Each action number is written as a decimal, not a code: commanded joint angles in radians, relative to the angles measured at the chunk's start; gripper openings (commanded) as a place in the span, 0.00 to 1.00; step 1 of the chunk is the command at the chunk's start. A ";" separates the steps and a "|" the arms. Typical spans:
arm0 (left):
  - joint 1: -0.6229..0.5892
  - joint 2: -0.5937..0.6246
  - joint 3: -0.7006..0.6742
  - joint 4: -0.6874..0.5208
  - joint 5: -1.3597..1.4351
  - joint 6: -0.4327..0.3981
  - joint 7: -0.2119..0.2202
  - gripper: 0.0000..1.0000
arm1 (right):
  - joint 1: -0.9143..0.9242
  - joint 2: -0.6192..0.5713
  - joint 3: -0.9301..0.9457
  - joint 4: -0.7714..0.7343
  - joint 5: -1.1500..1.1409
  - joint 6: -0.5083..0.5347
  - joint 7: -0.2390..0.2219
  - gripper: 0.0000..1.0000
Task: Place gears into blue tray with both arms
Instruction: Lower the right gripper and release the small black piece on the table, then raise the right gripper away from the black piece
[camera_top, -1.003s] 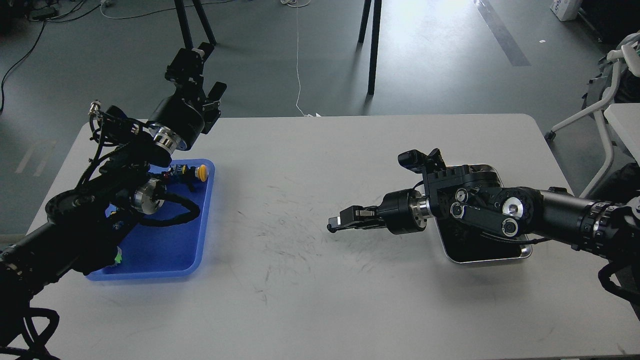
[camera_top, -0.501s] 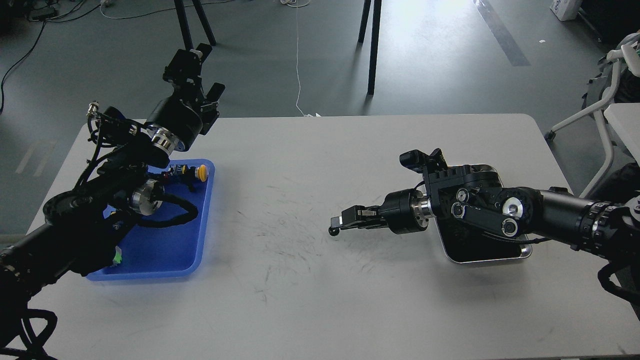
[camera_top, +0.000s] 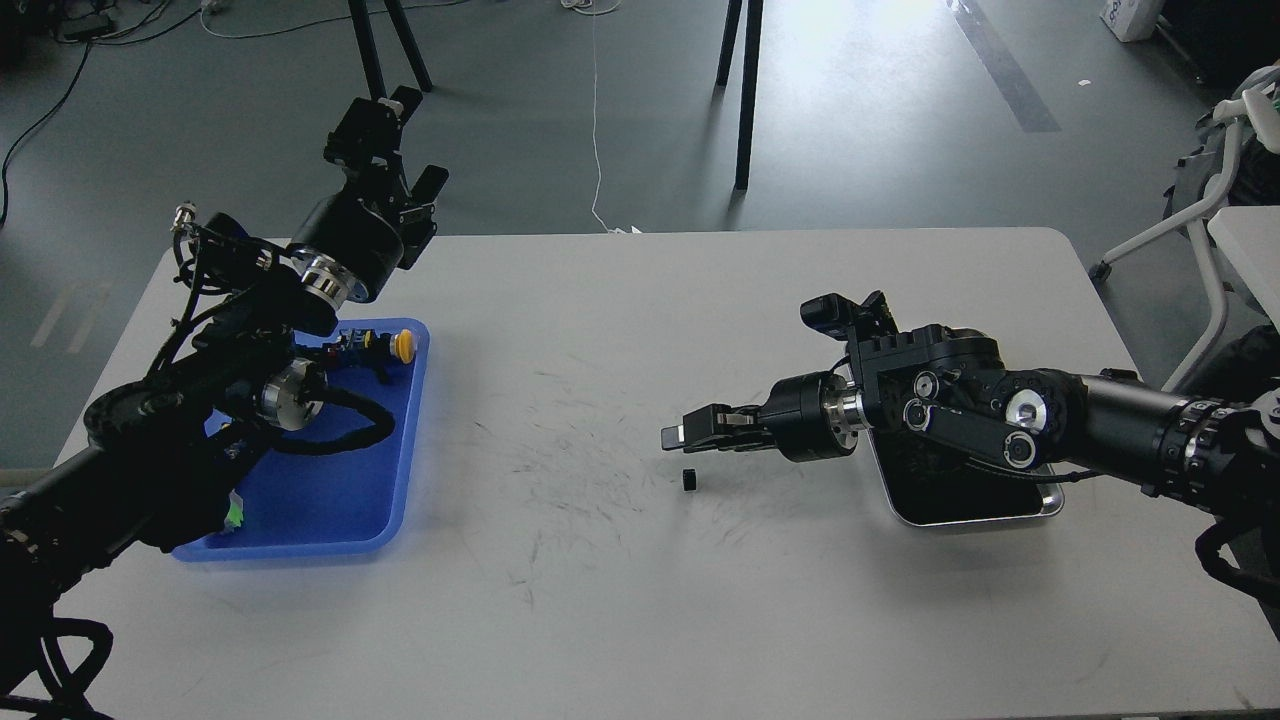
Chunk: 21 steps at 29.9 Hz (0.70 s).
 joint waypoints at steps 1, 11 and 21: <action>0.000 0.000 0.000 0.000 0.000 -0.001 0.000 0.98 | 0.002 -0.008 0.009 -0.002 0.002 -0.011 0.000 0.53; 0.003 0.008 0.002 0.000 0.003 -0.002 0.000 0.98 | -0.001 -0.011 0.084 -0.035 0.089 -0.018 0.000 0.86; 0.006 0.018 0.017 -0.003 0.005 -0.004 0.000 0.98 | -0.012 -0.047 0.198 -0.061 0.166 -0.115 0.000 0.96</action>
